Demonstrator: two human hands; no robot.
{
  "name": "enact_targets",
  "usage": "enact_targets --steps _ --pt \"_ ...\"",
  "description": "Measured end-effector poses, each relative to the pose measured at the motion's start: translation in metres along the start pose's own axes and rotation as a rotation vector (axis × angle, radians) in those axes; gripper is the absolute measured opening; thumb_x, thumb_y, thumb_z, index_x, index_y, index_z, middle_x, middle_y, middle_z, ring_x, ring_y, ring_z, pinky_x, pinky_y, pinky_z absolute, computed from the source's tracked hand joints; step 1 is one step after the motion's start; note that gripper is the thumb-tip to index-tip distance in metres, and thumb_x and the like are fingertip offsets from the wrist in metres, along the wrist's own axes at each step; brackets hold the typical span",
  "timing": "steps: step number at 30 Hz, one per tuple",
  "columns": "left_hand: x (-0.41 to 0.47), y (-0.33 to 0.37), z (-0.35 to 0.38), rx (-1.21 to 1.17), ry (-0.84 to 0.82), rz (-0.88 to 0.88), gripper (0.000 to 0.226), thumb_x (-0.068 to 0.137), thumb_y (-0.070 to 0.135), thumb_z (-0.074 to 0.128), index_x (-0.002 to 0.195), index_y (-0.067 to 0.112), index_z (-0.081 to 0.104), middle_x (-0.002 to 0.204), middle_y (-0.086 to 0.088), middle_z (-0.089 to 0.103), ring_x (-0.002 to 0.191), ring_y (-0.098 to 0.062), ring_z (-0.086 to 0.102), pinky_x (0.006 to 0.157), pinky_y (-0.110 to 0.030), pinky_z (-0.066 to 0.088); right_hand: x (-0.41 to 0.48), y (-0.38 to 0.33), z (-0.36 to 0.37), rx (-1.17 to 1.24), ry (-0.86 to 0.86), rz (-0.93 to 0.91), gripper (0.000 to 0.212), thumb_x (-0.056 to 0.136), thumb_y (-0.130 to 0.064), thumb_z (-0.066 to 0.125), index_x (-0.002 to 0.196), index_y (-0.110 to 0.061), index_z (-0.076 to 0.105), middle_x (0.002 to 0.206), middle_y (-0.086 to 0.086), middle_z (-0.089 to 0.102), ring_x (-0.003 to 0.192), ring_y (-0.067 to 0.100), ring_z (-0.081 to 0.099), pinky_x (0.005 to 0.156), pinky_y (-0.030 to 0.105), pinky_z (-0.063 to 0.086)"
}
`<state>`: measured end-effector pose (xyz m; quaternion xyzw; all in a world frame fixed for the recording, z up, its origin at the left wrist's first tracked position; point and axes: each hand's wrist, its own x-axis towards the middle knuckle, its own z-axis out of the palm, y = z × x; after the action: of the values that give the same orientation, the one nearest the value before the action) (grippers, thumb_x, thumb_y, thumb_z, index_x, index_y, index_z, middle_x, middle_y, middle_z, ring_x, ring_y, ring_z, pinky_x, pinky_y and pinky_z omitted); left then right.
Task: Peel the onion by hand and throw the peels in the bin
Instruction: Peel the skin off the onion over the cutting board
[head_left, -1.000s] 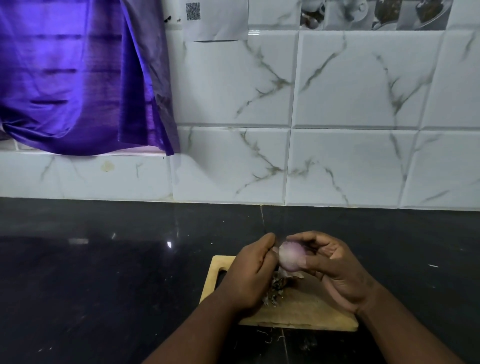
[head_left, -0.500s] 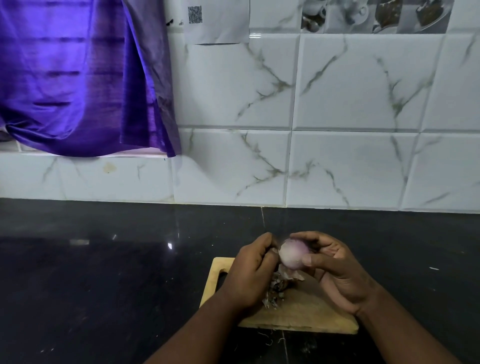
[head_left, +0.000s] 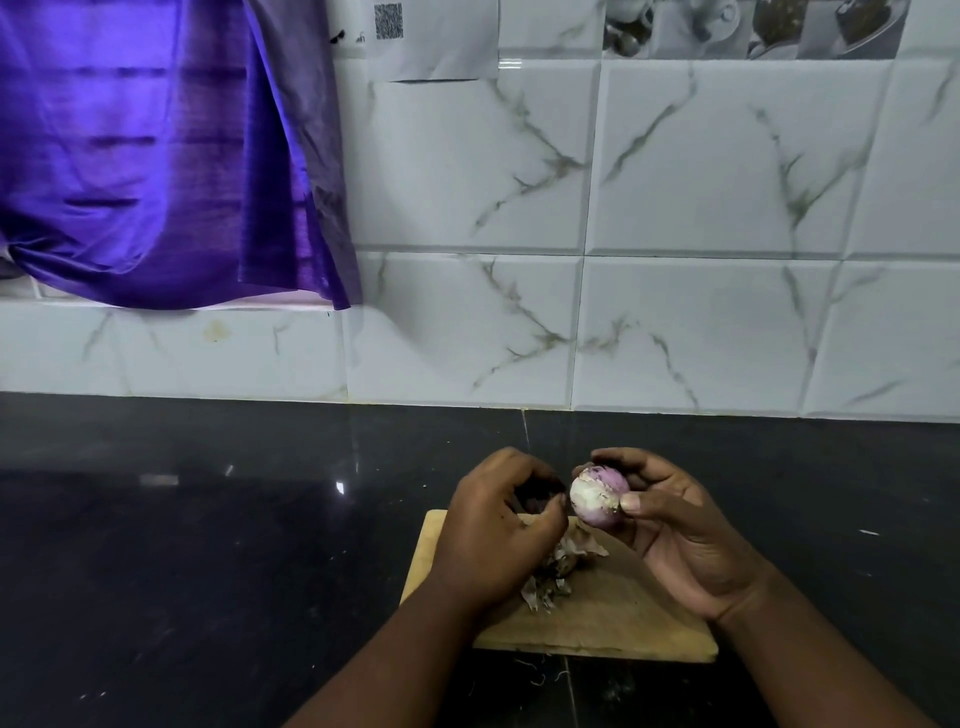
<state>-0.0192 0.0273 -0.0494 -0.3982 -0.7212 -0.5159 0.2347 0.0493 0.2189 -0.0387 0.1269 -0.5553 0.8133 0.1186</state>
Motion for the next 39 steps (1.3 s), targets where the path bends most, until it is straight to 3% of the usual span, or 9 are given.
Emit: enact_targets --steps 8,17,23,29,34,36,39 --pt "0.0004 0.0009 -0.0016 -0.105 0.036 0.000 0.009 0.094 0.014 0.078 0.100 0.016 0.084 0.092 0.010 0.078 0.087 -0.007 0.074 0.074 -0.021 0.058 0.0005 0.0006 -0.0004 -0.031 0.024 0.020 0.049 0.057 -0.010 0.081 0.106 -0.003 0.077 0.109 0.022 0.074 0.092 0.029 0.075 0.072 0.032 0.064" --pt "0.0005 -0.0020 -0.0017 -0.094 -0.015 -0.032 0.011 0.096 0.011 0.075 0.103 0.014 0.082 0.095 0.010 0.077 0.091 -0.006 0.072 0.077 -0.017 0.055 -0.0017 0.0006 -0.0017 -0.087 0.025 0.051 0.052 0.058 -0.012 0.081 0.108 0.000 0.076 0.110 0.026 0.074 0.089 0.031 0.076 0.071 0.032 0.064" --pt "-0.0014 -0.0014 0.0002 -0.119 -0.011 -0.079 0.012 0.094 0.008 0.074 0.100 0.017 0.080 0.091 0.010 0.075 0.086 -0.007 0.071 0.073 -0.016 0.053 -0.0021 0.0028 -0.0001 -0.113 0.012 0.047 0.052 0.058 -0.012 0.082 0.109 -0.001 0.077 0.112 0.028 0.074 0.095 0.031 0.076 0.075 0.034 0.064" --pt "-0.0026 0.0011 0.0029 -0.336 -0.043 -0.285 0.016 0.098 0.006 0.068 0.091 0.018 0.075 0.084 -0.004 0.075 0.074 -0.009 0.067 0.067 -0.026 0.056 -0.0019 0.0024 0.0027 -0.089 -0.005 0.043 0.076 0.043 -0.026 0.101 0.111 -0.001 0.076 0.114 0.026 0.073 0.098 0.033 0.075 0.077 0.035 0.063" --pt "-0.0024 -0.0024 0.0045 -0.188 -0.093 -0.292 0.022 0.092 0.004 0.068 0.090 0.025 0.076 0.086 0.006 0.074 0.080 -0.007 0.070 0.071 -0.030 0.060 -0.0017 -0.0021 0.0018 -0.015 0.002 0.015 0.075 0.040 -0.026 0.102 0.108 -0.005 0.078 0.110 0.021 0.075 0.094 0.028 0.075 0.076 0.034 0.064" --pt "-0.0023 -0.0003 0.0037 -0.150 -0.087 -0.246 0.032 0.084 -0.005 0.065 0.090 0.024 0.076 0.089 0.009 0.073 0.087 -0.008 0.070 0.073 -0.024 0.058 -0.0015 -0.0016 0.0015 -0.015 0.013 0.011 0.075 0.041 -0.024 0.101 0.109 -0.004 0.078 0.111 0.021 0.074 0.093 0.029 0.075 0.074 0.034 0.064" --pt "-0.0023 0.0019 0.0013 -0.181 -0.067 -0.244 0.031 0.085 -0.004 0.064 0.084 0.025 0.075 0.084 0.009 0.073 0.081 -0.005 0.068 0.069 -0.019 0.051 -0.0002 0.0006 0.0009 -0.025 0.035 0.005 0.061 0.049 -0.010 0.091 0.109 -0.005 0.078 0.113 0.022 0.074 0.094 0.029 0.075 0.074 0.034 0.064"
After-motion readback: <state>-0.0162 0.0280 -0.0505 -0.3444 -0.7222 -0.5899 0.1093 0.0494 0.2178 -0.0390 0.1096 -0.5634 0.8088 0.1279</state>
